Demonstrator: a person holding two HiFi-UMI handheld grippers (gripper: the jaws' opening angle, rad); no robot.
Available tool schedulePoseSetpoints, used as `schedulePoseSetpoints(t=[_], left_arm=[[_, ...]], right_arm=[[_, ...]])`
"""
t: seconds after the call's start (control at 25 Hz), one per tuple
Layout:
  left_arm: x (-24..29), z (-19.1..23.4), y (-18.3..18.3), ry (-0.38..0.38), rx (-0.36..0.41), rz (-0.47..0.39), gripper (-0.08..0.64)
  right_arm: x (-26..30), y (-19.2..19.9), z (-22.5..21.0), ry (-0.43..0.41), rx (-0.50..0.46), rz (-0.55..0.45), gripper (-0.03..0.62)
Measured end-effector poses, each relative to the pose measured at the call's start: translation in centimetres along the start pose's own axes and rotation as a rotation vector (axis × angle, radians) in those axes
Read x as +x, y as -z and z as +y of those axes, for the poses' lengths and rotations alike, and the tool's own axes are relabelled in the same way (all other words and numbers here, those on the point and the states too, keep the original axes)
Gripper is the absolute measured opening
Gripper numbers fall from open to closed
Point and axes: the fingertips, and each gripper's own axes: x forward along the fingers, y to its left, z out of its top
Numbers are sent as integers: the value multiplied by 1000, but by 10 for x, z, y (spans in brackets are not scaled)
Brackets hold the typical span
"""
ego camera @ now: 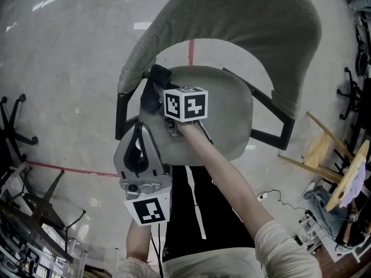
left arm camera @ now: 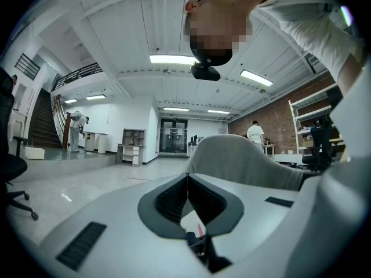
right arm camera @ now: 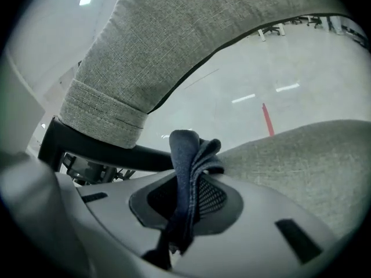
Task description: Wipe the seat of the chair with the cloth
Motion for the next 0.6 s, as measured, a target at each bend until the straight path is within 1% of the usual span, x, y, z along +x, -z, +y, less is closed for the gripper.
schedulePoseSetpoints(t=[0.08, 0.2, 0.36, 0.44, 0.6], left_arm=[[1, -1, 1, 0, 6, 6, 15], [4, -3, 0, -8, 3, 10, 15], [12, -15, -2, 3, 11, 15, 15], [17, -23, -5, 14, 15, 6, 15], [26, -42, -6, 54, 21, 11, 15]], right_arm=[[-7, -1, -10, 37, -31, 12, 57], [-24, -3, -31, 117, -96, 20, 57], [-53, -6, -67, 217, -134, 14, 57], [-70, -9, -88, 262, -135, 8, 57], [-105, -7, -131, 333, -83, -13, 57]])
